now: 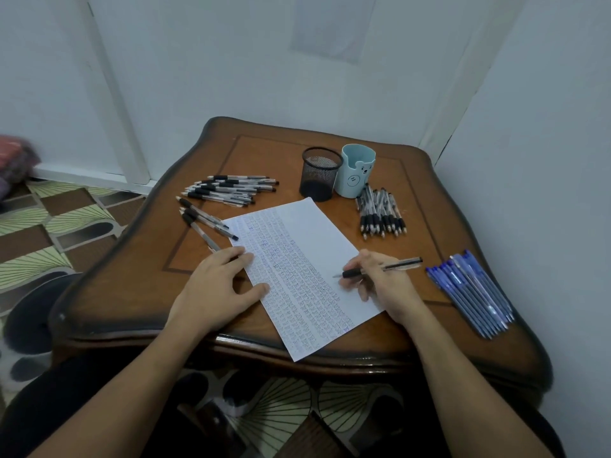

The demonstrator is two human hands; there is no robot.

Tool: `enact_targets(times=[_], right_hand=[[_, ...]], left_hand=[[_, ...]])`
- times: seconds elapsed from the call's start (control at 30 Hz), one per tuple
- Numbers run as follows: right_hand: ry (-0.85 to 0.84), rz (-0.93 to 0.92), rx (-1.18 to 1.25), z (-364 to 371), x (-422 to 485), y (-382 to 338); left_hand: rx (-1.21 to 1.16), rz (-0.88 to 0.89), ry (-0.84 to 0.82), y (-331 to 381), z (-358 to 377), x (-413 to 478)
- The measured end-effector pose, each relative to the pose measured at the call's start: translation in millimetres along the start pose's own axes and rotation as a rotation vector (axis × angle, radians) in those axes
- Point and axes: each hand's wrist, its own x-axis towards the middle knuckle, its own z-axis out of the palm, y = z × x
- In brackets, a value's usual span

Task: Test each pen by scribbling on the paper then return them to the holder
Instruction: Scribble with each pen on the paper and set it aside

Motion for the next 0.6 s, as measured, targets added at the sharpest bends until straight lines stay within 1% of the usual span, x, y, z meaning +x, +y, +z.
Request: enact_targets(times=[0.07,0.17,0.27,0.33,0.47,0.6], right_hand=[[-0.013,-0.014,-0.057,3.0,0.4,1.0],[0.019,-0.016,-0.228,6.1,0.6,3.2],[-0.015,-0.006,-0.147,6.8,-0.7,2.9],[-0.008,-0.001,-0.116,7.8,-1.3,5.2],[0.074,-0.031,-0.177,8.4,-0.2,14.8],[0.051,-0.04,-0.199,8.0,-0.7,18.2]], left_hand=[[0.003,-0.001,0.002,-0.6,0.2,-0.1],[0.005,0.003,0.001,-0.3,0.1,-0.5],[0.007,0.009,0.0,-0.3,0.2,-0.7],[0.005,0.01,0.0,-0.7,0.0,-0.4],[0.0,0.01,0.005,-0.8,0.3,-0.3],[-0.006,0.008,0.022,-0.1,0.6,-1.0]])
